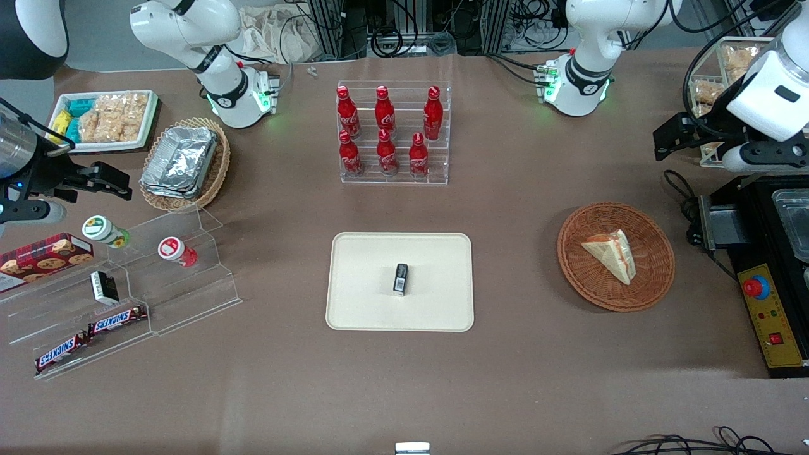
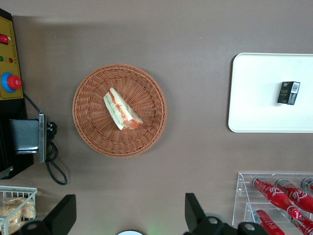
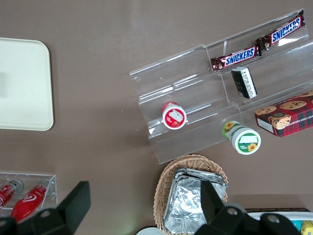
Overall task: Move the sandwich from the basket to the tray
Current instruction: 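Move the left gripper down over the wrapped sandwich in the wicker basket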
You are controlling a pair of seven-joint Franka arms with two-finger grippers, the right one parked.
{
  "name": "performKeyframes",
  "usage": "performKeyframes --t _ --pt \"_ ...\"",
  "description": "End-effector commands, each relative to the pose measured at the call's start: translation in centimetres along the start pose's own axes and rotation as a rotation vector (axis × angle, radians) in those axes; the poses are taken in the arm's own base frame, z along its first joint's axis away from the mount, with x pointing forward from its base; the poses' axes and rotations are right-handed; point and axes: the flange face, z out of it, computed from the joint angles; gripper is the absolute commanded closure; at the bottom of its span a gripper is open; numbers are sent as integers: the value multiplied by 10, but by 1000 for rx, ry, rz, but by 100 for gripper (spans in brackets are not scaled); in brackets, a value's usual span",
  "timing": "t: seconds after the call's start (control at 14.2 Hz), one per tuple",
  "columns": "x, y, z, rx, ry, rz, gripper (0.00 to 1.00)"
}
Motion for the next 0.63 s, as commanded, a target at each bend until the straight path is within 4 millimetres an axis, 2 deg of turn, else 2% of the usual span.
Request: performKeyframes --t 0.0,0.14,0.28,0.42,0.56 --pt "-4 -1 -3 26 -32 -3 0" --pt "-1 -3 1 25 -39 -48 0" --pt "1 -4 11 31 -59 -171 0" --pt "6 -6 41 38 -71 -272 0" --pt "8 -29 81 37 -67 -389 0"
